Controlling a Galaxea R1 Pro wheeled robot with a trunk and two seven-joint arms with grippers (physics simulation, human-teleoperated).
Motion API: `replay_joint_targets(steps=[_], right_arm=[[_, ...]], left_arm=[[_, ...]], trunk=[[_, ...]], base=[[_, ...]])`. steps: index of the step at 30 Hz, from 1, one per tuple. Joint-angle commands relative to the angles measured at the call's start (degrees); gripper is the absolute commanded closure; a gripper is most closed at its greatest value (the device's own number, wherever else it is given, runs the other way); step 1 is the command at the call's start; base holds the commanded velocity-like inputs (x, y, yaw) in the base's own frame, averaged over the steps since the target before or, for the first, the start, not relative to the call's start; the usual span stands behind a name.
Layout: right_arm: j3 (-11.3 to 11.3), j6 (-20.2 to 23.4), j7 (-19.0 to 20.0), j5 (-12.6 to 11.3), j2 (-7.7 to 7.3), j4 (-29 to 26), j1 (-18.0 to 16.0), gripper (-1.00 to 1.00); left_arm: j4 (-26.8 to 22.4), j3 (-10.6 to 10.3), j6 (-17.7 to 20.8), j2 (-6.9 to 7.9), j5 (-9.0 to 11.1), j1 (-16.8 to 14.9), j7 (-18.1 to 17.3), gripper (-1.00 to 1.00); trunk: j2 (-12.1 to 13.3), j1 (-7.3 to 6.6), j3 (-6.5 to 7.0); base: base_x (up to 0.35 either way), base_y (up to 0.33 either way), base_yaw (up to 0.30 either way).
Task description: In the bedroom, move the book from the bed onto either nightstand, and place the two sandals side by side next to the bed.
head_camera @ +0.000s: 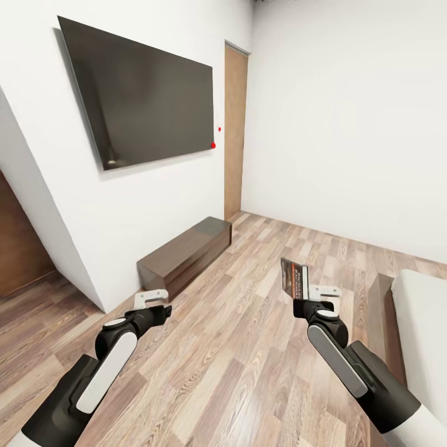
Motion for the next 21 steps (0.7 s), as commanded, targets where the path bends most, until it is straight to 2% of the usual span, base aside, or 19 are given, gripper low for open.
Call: replay_joint_targets(steps=[1, 9, 21], right_arm=[[0.2, 0.2, -0.6, -0.4, -0.05, 0.0, -0.1, 1.00], [0.2, 0.2, -0.6, -0.4, -0.02, 0.3, -0.1, 1.00], [0.2, 0.4, -0.6, -0.4, -0.01, 0.5, -0.1, 1.00]], left_arm=[[-0.1, -0.1, 0.0, 0.05, 0.6, -0.1, 0.6, -1.00], [0.0, -0.2, 0.0, 0.05, 0.5, -0.1, 0.3, -1.00], [0.2, -0.4, 0.3, 0.00, 0.6, -0.1, 0.1, -1.00]], trunk=[[-0.1, 0.04, -0.04], [-0.1, 0.04, 0.70], [-0.1, 0.04, 0.86]], base=[[0.000, 0.000, 0.000], [0.050, 0.000, 0.000], [0.308, 0.000, 0.000]])
